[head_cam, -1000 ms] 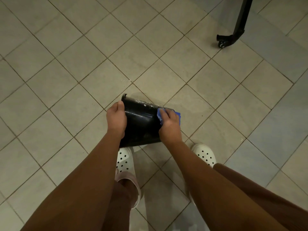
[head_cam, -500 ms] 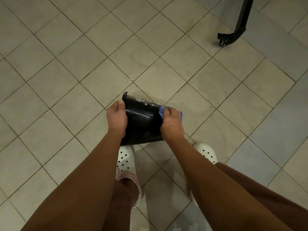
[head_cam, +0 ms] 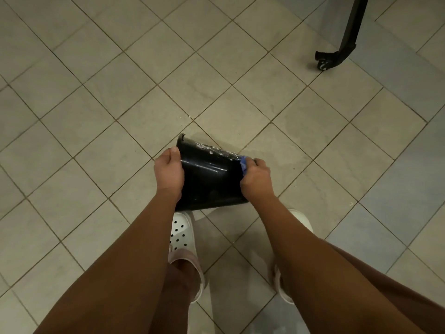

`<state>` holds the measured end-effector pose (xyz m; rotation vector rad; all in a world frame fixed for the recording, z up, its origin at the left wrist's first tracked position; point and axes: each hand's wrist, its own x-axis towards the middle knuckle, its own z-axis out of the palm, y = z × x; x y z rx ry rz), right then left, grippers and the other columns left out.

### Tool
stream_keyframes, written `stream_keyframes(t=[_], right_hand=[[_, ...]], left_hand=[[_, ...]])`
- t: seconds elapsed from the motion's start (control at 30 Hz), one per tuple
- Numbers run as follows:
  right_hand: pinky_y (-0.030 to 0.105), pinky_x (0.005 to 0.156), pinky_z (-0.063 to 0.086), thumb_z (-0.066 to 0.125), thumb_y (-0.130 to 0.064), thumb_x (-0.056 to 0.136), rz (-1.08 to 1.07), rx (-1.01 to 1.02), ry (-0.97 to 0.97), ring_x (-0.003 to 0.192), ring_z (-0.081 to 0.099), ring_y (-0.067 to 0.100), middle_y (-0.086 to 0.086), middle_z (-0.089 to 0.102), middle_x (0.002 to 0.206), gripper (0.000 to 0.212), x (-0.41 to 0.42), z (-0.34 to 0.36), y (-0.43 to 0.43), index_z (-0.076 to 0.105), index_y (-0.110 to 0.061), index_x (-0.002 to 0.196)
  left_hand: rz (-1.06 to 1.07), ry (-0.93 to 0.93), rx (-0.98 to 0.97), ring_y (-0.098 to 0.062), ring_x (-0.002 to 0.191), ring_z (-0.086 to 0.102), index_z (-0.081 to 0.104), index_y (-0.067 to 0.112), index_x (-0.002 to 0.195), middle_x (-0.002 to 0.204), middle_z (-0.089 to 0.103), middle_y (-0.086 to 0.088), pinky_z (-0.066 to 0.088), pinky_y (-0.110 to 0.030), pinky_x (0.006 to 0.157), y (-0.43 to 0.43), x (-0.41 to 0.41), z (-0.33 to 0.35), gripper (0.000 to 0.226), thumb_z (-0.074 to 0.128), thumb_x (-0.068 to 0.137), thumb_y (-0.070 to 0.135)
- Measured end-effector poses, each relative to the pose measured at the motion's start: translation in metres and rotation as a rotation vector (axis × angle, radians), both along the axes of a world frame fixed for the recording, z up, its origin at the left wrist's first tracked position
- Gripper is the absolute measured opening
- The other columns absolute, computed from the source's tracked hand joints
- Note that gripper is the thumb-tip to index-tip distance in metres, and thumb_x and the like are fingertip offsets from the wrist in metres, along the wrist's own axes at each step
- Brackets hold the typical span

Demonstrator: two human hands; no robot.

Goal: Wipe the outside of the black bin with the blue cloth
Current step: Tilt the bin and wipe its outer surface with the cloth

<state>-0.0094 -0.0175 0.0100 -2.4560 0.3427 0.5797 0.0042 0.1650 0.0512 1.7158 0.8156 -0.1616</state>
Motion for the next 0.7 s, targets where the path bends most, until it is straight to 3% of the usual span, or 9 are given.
stream_keyframes(t=[0.13,0.23,0.3,0.37,0.43,0.5,0.57,0.7], right_hand=[[0.032,0.102,0.036,0.05,-0.004,0.088,-0.174,0.057,0.015,0.123,0.04,0.031,0.014,0.034,0.139,0.054,-0.004,-0.005,-0.004,0.038,-0.014,0.14],[0.021,0.099,0.032,0.049,-0.007,0.092,-0.246,0.071,-0.118,0.121,0.042,0.027,0.014,0.041,0.135,0.045,-0.02,-0.01,-0.006,0.044,-0.011,0.137],[0.017,0.094,0.03,0.054,-0.011,0.091,-0.259,0.117,-0.209,0.116,0.046,0.024,0.013,0.047,0.129,0.042,-0.036,-0.015,-0.007,0.048,-0.009,0.133],[0.02,0.09,0.035,0.061,-0.012,0.087,-0.266,0.187,-0.297,0.107,0.051,0.024,0.013,0.053,0.12,0.042,-0.05,-0.02,-0.009,0.052,-0.005,0.127],[0.024,0.088,0.04,0.064,-0.012,0.085,-0.266,0.219,-0.34,0.104,0.053,0.023,0.012,0.054,0.117,0.042,-0.059,-0.024,-0.009,0.053,-0.005,0.124],[0.03,0.093,0.044,0.062,-0.011,0.087,-0.239,0.213,-0.369,0.109,0.051,0.022,0.012,0.053,0.122,0.042,-0.066,-0.028,-0.008,0.051,-0.006,0.127],[0.036,0.102,0.041,0.059,-0.004,0.088,-0.178,0.191,-0.407,0.121,0.046,0.025,0.015,0.048,0.133,0.046,-0.079,-0.033,-0.006,0.047,-0.005,0.133],[0.044,0.108,0.031,0.065,0.015,0.073,0.027,0.107,-0.509,0.133,0.032,0.033,0.02,0.043,0.14,0.068,-0.102,-0.042,-0.002,0.044,-0.005,0.134]], left_hand=[[0.001,0.085,-0.145,-0.025,0.088,0.056,0.061,0.013,0.087,0.081,0.06,-0.004,0.044,-0.04,0.086,0.002,0.006,0.005,0.026,0.047,0.095,0.033],[-0.073,0.248,-0.247,-0.029,0.105,0.062,0.064,0.017,0.116,0.107,0.068,-0.008,0.047,-0.048,0.097,0.001,0.021,0.013,0.061,0.043,0.085,0.065],[-0.146,0.349,-0.115,-0.032,0.11,0.058,0.055,0.016,0.132,0.119,0.062,-0.012,0.045,-0.051,0.1,-0.002,0.032,0.017,0.075,0.035,0.085,0.072],[-0.198,0.353,0.047,-0.029,0.108,0.056,0.056,0.011,0.124,0.115,0.06,-0.012,0.045,-0.045,0.099,-0.003,0.039,0.016,0.056,0.034,0.097,0.055],[-0.206,0.313,0.118,-0.026,0.099,0.054,0.058,0.012,0.095,0.097,0.058,-0.01,0.045,-0.036,0.084,-0.001,0.044,0.012,0.034,0.036,0.102,0.037],[-0.211,0.29,0.163,-0.025,0.088,0.049,0.047,0.017,0.073,0.076,0.048,-0.002,0.041,-0.027,0.065,0.003,0.044,0.007,0.031,0.038,0.102,0.025],[-0.227,0.279,0.251,-0.02,0.071,0.045,0.044,0.013,0.07,0.07,0.041,-0.002,0.034,-0.023,0.052,0.003,0.04,0.005,0.033,0.036,0.102,0.017],[-0.243,0.16,0.384,-0.016,0.063,0.045,0.05,0.007,0.075,0.069,0.048,-0.005,0.038,-0.032,0.065,0.001,0.027,0.001,0.039,0.033,0.104,0.026]])
